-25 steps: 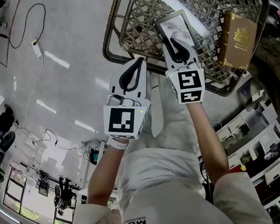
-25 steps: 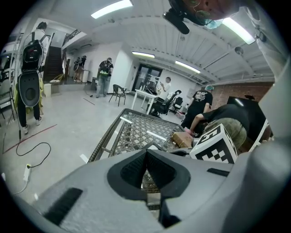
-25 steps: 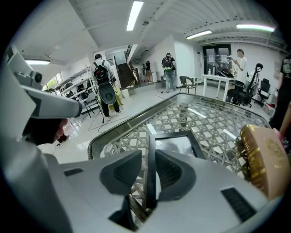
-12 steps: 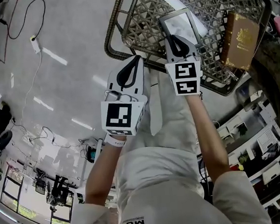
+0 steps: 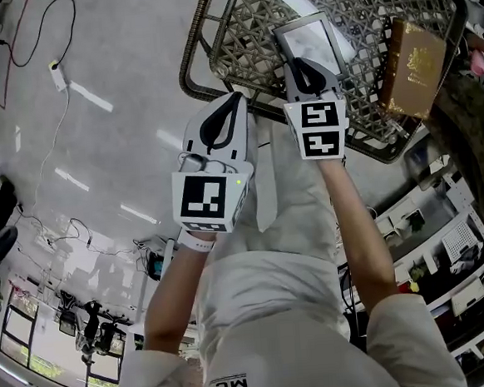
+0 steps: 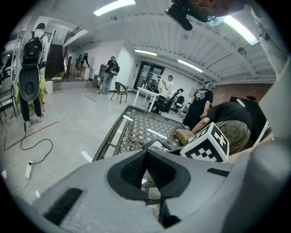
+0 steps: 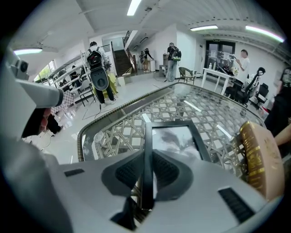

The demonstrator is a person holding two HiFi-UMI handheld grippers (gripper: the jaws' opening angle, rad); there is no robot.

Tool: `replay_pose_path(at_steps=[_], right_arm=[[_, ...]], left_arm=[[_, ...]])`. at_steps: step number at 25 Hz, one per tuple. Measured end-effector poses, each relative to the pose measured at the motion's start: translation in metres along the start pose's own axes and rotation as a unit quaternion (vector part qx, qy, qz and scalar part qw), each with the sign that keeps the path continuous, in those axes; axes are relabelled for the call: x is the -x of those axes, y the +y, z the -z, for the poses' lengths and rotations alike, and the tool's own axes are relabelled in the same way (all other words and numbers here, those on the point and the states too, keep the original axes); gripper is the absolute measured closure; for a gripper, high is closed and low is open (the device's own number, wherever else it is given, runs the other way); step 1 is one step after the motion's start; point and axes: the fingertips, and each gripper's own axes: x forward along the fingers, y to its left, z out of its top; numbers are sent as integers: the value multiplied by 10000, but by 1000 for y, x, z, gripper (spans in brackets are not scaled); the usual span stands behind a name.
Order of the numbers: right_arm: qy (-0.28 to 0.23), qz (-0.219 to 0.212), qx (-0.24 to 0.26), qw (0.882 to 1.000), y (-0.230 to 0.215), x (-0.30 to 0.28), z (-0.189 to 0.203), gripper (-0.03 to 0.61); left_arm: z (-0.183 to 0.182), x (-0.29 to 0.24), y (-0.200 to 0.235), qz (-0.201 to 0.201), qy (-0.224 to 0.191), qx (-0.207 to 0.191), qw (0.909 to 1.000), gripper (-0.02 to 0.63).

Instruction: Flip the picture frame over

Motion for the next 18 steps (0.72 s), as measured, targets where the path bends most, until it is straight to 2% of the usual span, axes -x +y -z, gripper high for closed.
replay_pose_path(at_steps=[10, 18], right_arm=[[-252, -557, -623, 9962, 8, 9, -19, 503], [-393, -1335, -1221, 9827, 26, 26, -28, 503]], left_arm=[[-2, 4, 2, -45, -28, 14, 10000, 594], [-3, 10, 1, -75, -66, 12, 9999, 594]])
